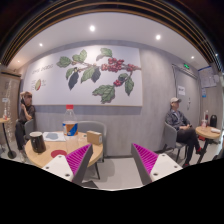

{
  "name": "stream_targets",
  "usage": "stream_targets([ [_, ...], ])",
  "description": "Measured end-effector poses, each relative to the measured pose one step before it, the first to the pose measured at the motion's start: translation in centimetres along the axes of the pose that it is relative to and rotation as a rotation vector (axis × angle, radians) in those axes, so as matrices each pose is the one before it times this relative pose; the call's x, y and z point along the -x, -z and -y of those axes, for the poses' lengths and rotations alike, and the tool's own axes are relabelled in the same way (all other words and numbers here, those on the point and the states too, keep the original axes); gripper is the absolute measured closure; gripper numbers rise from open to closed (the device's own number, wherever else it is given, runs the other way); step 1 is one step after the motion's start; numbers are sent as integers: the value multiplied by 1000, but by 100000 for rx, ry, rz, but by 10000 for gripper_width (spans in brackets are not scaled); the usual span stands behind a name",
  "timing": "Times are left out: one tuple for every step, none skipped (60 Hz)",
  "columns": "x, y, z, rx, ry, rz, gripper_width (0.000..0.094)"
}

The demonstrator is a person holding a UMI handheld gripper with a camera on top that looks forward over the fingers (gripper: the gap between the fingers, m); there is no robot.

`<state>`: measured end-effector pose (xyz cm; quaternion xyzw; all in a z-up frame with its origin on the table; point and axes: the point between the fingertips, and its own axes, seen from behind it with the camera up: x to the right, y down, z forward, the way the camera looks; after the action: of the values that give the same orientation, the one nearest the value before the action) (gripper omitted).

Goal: Pour water

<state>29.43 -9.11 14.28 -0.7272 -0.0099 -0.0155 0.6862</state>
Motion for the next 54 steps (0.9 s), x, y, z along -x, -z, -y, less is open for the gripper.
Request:
stream_targets([
  [-25,-20,-23,18,-16,-247,109],
  [-36,-18,-52,84,64,-278,109],
  [-42,-6,-47,74,57,-316,108],
  [-52,-13,-47,39,114,-335,107],
  [-13,3,-28,-30,79,-284,107],
  [7,12,-12,-21,44,-132,108],
  [40,23,-15,44,43,108,107],
  [121,-218,159,-59,150,402,105],
  [-671,351,-28,164,307,620,107],
  [-12,43,14,162,94,344,111],
  [61,14,-14,206,-6,313,108],
  [101,-21,-36,158,-129,378,107],
  [115,8,-14,89,-162,506,108],
  [180,3,16,-41,-204,700,109],
  [209,49,37,-109,-182,836,107],
  [979,-307,69,-157,-325,658,107],
  [241,28,26,-100,-207,936,109],
  [1058,-138,203,-24,-269,480,108],
  [-507,547,151,78,-223,1434,108],
  [228,-78,-56,-82,-345,980,111],
  [246,-118,-25,-3,-393,845,108],
  [245,-99,-31,64,-394,810,109],
  [238,-79,-21,76,-392,866,110],
  [1392,-681,232,49,-235,421,109],
  [-186,306,-24,248,-121,1016,110],
  [331,-185,-35,128,-111,778,108],
  [778,-429,63,173,-161,639,108],
  [10,31,-34,8,121,997,107],
  [444,-232,112,-147,1,777,107],
  [418,-288,141,-299,-50,764,107],
  [191,-486,467,-33,-124,961,107],
  [452,-379,129,-329,111,735,108],
  [530,-429,123,-353,115,764,110],
  [1107,-975,-442,-811,64,507,107],
  [561,-555,93,-328,42,890,108],
  [610,-636,-18,-193,11,850,108],
  [578,-645,-15,-113,58,970,108],
  [584,-666,-22,-19,67,952,108],
  [591,-686,-28,24,124,938,108],
  [-389,139,227,315,306,1535,110],
  [1291,-1465,-277,-295,108,417,108],
  [518,-722,-55,44,281,804,111],
  [485,-704,-80,-3,167,764,110],
  [499,-748,-95,29,175,775,111],
  [493,-729,-132,189,241,724,111],
  [-324,91,36,638,327,1000,112],
  [308,-692,-97,234,65,240,113],
  [345,-708,-61,166,108,396,115],
  [288,-694,-50,147,2,347,114],
  [-227,-907,199,213,-51,354,114],
  [1025,-1159,-360,-300,-98,-842,116],
  [191,-583,-63,207,75,-235,114],
  [87,-532,-63,350,241,-415,114],
  [59,-595,-52,325,352,-532,114],
])
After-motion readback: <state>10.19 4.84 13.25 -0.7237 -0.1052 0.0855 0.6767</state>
